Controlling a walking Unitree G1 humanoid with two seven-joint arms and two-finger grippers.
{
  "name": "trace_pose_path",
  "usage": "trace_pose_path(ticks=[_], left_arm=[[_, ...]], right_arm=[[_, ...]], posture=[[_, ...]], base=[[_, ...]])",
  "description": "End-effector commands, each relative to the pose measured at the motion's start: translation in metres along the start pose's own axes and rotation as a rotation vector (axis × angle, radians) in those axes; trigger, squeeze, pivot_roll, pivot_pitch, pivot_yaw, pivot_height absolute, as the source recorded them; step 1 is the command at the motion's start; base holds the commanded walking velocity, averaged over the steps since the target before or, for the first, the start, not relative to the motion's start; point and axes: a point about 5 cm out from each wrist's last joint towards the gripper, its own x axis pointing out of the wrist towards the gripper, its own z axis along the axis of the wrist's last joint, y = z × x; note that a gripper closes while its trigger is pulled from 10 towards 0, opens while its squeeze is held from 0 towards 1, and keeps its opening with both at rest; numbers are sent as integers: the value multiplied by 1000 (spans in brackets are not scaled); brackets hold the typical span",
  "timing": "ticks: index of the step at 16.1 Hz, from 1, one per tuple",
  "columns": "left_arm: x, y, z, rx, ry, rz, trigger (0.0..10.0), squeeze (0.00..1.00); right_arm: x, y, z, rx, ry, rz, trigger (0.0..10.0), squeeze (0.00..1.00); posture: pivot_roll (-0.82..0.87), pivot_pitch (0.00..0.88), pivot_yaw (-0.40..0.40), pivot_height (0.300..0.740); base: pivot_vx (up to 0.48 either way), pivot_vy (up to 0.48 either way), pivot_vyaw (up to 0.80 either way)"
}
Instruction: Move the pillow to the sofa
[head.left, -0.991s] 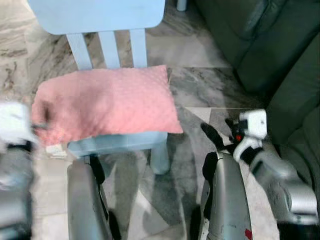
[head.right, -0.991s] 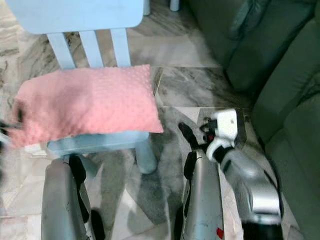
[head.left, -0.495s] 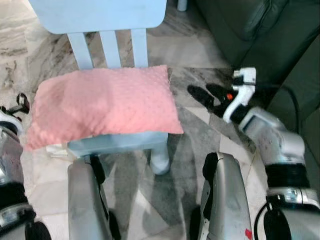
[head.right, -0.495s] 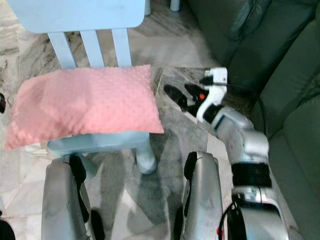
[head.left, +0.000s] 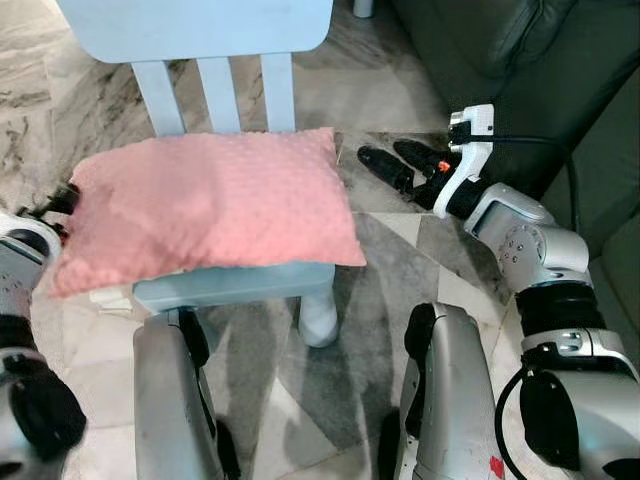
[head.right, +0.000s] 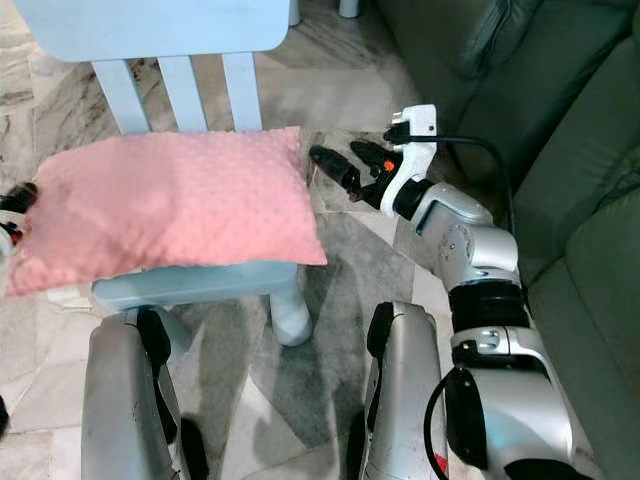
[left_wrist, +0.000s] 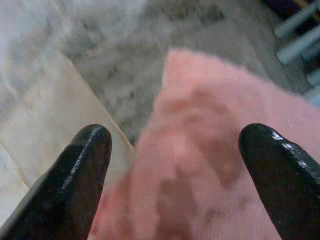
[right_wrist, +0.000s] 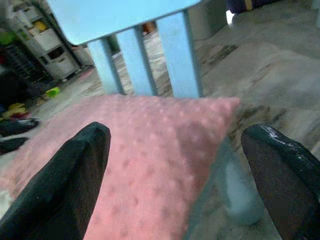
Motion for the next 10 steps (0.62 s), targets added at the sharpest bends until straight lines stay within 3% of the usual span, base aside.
trace_pose_path(ticks=[1, 4, 6, 8, 10], left_arm=[[0, 4, 3, -8, 22, -2, 10000, 0], [2, 0, -2, 6, 99, -51, 10000, 0], [2, -3, -20, 23, 233, -112, 10000, 0], [0, -2, -25, 47, 287, -137, 10000, 0], [-2, -1, -27, 70, 336, -166, 10000, 0]], right_arm=[[4, 3, 2, -1, 19, 42, 10000, 0], [10, 1, -4, 34, 44, 46, 10000, 0], [18, 3, -16, 105, 97, 32, 10000, 0], [25, 3, -29, 41, 190, -25, 10000, 0], [30, 3, -37, 19, 214, -62, 10000, 0]], posture=[[34, 270, -27, 345], [45, 275, -28, 345], [54, 283, -27, 345], [59, 287, -24, 345], [64, 288, -22, 345]], base=[[0, 0, 0], [0, 0, 0], [0, 0, 0], [0, 0, 0], [0, 0, 0]])
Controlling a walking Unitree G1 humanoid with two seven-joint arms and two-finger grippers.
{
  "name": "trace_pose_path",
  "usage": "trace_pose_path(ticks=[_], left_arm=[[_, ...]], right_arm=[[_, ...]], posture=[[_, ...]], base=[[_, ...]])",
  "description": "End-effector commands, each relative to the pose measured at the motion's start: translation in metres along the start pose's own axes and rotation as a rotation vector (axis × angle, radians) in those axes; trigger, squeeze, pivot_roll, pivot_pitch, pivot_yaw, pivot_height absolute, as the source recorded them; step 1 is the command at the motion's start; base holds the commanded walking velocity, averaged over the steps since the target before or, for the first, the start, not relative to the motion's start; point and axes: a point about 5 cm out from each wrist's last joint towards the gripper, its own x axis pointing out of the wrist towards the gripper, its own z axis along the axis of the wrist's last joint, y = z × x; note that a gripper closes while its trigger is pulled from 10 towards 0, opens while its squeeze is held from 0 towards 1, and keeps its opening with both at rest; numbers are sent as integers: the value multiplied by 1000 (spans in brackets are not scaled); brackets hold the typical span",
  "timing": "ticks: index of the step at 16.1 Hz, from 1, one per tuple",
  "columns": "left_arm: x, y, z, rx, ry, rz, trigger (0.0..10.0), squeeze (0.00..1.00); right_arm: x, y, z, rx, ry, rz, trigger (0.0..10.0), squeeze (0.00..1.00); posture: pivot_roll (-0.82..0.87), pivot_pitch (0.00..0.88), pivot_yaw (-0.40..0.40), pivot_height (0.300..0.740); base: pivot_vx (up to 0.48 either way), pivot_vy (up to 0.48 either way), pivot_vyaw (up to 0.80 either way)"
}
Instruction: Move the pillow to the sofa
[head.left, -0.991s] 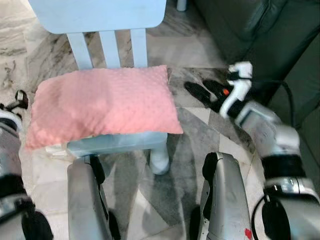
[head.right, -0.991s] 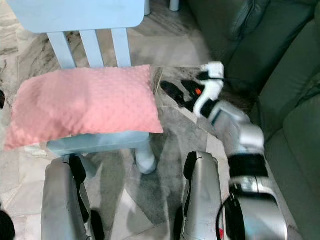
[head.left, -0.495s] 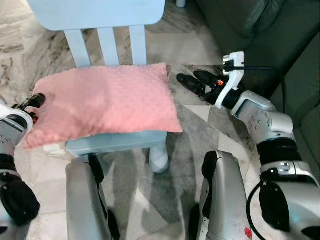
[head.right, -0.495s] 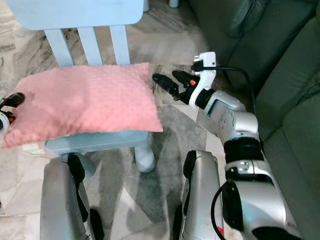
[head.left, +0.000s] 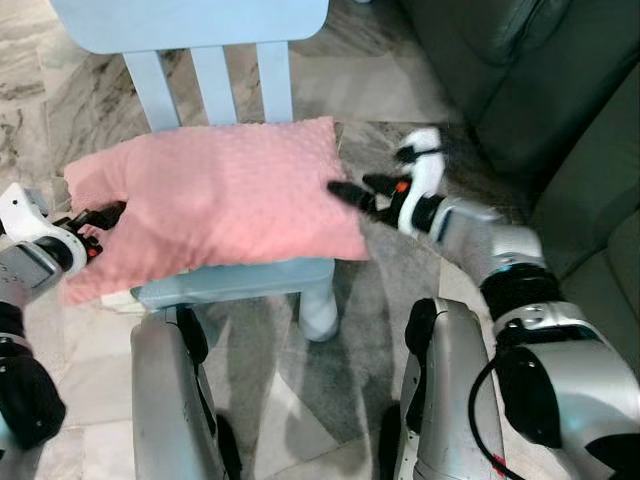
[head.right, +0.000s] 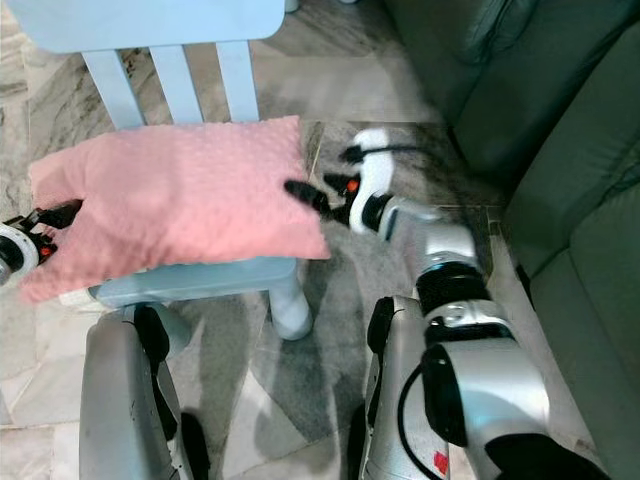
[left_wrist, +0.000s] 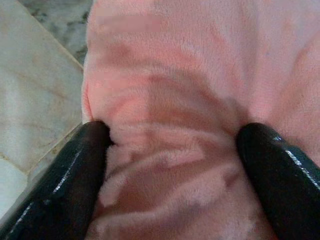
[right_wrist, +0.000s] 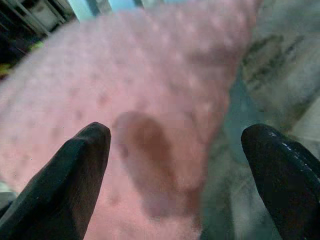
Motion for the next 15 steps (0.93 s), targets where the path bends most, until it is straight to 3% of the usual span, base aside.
trace_pose_path(ticks=[1, 2, 3, 5, 7, 9, 12, 13, 14, 15], left_arm=[[-1, 6, -10, 14, 81, 7, 10000, 0], [-2, 6, -11, 20, 97, 0, 10000, 0], [-3, 6, -13, 33, 126, -20, 10000, 0], [-4, 7, -15, 45, 150, -36, 10000, 0], [-5, 5, -19, 55, 195, -77, 10000, 0], [-4, 1, -25, 67, 235, -125, 10000, 0], [-4, 0, -27, 95, 258, -152, 10000, 0], [-4, -3, -28, 105, 263, -177, 10000, 0], [-4, -5, -29, 95, 257, -202, 6902, 0], [-4, -7, -29, 76, 253, -233, 0, 0]], right_arm=[[5, 0, 0, -65, 21, -44, 10000, 0], [6, 0, -1, -72, 27, -63, 10000, 0], [10, 0, -1, -158, 29, -127, 10000, 0], [15, 3, 0, -178, 16, -154, 10000, 0], [23, 12, -10, -144, 29, -134, 10000, 0], [32, 26, -14, -16, 13, -51, 10000, 0], [36, 34, -18, 20, 30, 19, 10000, 0], [36, 35, -20, 30, 27, 20, 4471, 0], [37, 37, -21, 36, 23, 30, 0, 0], [37, 39, -22, 46, 17, 50, 0, 0]], posture=[[73, 291, -18, 345], [73, 291, -18, 345], [79, 293, -14, 345], [80, 292, -12, 345], [84, 296, -11, 345], [83, 297, -12, 345], [80, 296, -14, 345], [79, 294, -15, 345], [78, 293, -15, 345], [77, 293, -16, 345]], base=[[0, 0, 0], [0, 0, 0], [0, 0, 0], [0, 0, 0], [0, 0, 0], [0, 0, 0], [0, 0, 0], [0, 0, 0], [0, 0, 0], [0, 0, 0]])
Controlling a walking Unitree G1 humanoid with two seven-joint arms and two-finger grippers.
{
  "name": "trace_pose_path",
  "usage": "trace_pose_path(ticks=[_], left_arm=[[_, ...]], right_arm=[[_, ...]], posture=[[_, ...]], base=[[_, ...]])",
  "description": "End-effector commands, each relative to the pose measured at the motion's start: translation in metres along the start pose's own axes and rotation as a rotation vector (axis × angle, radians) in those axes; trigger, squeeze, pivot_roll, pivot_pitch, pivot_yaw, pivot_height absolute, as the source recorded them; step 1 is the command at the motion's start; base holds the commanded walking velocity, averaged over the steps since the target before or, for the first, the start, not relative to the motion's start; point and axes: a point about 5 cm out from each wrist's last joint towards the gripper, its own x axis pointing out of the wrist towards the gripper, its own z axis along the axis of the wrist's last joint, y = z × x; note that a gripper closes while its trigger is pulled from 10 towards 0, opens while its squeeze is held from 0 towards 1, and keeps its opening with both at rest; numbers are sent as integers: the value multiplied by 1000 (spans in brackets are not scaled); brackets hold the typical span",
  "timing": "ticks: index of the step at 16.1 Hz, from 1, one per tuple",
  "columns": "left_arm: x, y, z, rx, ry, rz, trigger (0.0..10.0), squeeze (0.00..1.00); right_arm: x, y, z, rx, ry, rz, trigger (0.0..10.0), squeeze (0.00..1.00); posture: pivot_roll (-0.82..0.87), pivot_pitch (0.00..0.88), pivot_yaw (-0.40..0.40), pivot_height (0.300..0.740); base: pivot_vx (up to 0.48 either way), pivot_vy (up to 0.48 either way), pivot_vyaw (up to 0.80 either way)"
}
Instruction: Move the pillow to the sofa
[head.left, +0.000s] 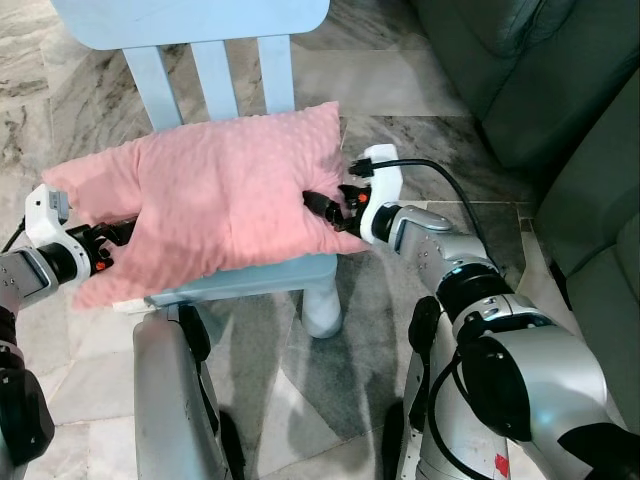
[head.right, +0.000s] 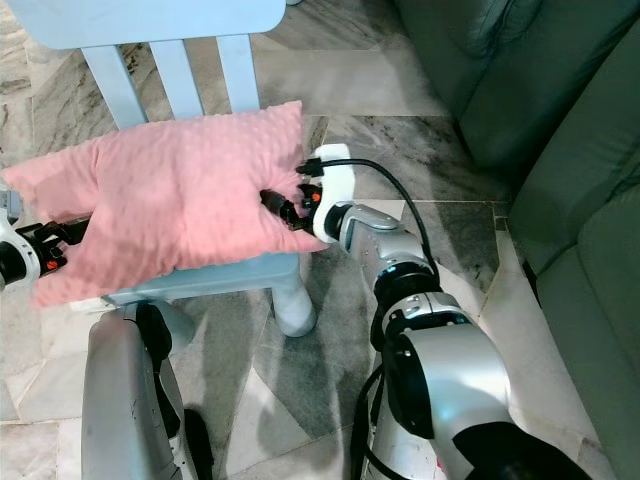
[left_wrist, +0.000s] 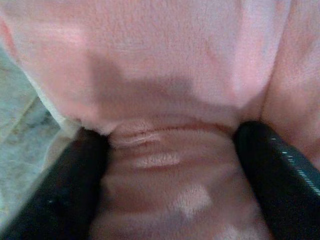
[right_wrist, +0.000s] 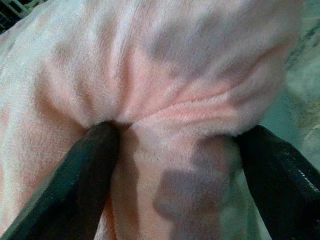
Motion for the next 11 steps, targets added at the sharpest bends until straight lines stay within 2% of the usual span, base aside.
trace_pose_path(ticks=[1, 6, 11], left_arm=[[5, -2, -17, -38, 67, -55, 0, 0], [3, -6, -20, -37, 81, -99, 0, 0], [3, -7, -26, -43, 93, -132, 0, 0]], right_arm=[[3, 7, -7, 24, 16, 49, 0, 0], [-2, 5, -20, -11, 67, 91, 0, 0], [-4, 5, -21, -33, 71, 106, 0, 0]], posture=[[73, 292, -16, 345], [64, 296, -21, 345], [56, 303, -21, 345]], base=[[0, 0, 0], [0, 0, 0], [0, 0, 0]])
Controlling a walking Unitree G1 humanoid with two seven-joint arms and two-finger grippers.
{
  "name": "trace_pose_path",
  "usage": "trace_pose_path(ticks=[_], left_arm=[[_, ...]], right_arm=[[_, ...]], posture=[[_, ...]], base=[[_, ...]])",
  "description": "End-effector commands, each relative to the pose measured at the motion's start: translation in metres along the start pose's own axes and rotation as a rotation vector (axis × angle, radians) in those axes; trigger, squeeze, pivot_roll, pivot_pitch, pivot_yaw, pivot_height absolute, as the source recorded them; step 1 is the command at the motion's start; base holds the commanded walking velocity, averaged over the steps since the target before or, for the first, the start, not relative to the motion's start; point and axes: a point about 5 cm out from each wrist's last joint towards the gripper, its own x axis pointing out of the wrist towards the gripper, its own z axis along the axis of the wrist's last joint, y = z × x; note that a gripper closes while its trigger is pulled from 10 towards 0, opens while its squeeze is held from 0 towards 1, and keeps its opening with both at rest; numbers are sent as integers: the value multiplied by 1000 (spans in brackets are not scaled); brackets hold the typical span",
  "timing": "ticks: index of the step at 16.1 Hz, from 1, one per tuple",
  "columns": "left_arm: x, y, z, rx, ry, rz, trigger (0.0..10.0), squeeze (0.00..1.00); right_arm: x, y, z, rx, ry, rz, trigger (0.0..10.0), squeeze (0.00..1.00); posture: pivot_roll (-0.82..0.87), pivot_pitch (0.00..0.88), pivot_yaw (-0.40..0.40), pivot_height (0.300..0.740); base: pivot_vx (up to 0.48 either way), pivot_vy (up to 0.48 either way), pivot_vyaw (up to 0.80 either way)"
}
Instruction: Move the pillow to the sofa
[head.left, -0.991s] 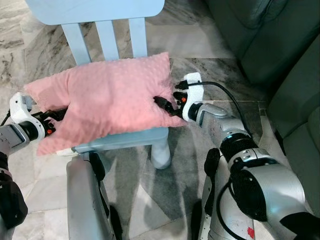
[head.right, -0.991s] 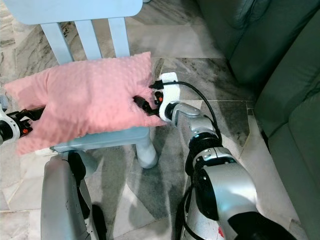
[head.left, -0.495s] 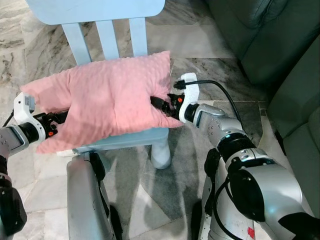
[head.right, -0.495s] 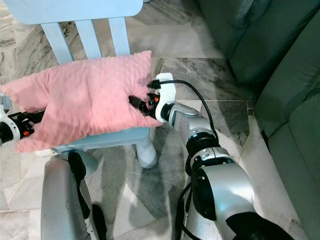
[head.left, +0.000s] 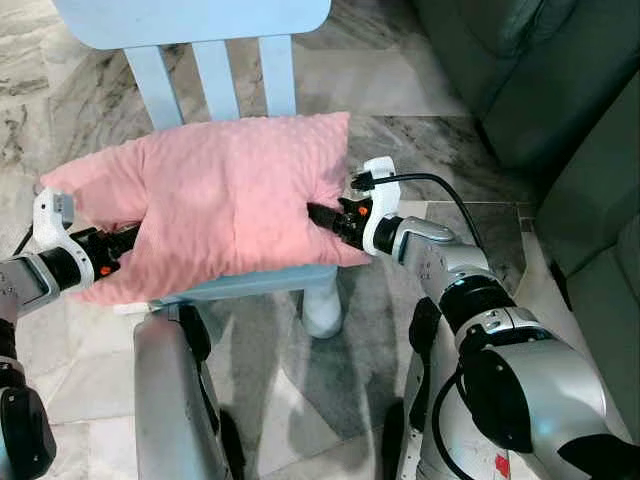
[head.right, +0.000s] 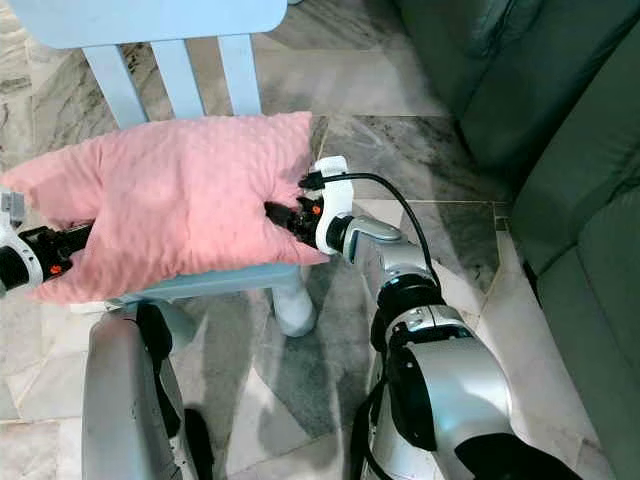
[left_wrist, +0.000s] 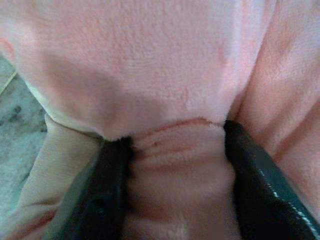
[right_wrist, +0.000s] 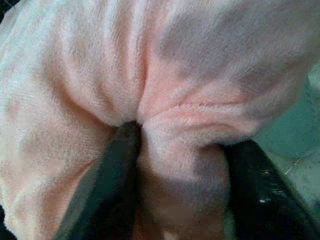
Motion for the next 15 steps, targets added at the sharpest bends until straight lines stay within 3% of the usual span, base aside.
trace_pose_path(ticks=[1, 10, 15], left_arm=[[6, -1, -20, -48, 79, -53, 0, 0], [2, -7, -31, -21, 133, -97, 0, 0], [1, 0, -35, 26, 122, -38, 0, 0]], right_arm=[[3, 6, -8, -8, 37, 38, 0, 0], [2, 5, -10, -22, 42, 33, 0, 0], [2, 6, -9, -32, 23, 22, 0, 0]], posture=[[56, 303, -21, 345], [52, 314, -24, 345], [51, 314, -26, 345]], base=[[0, 0, 0], [0, 0, 0], [0, 0, 0]])
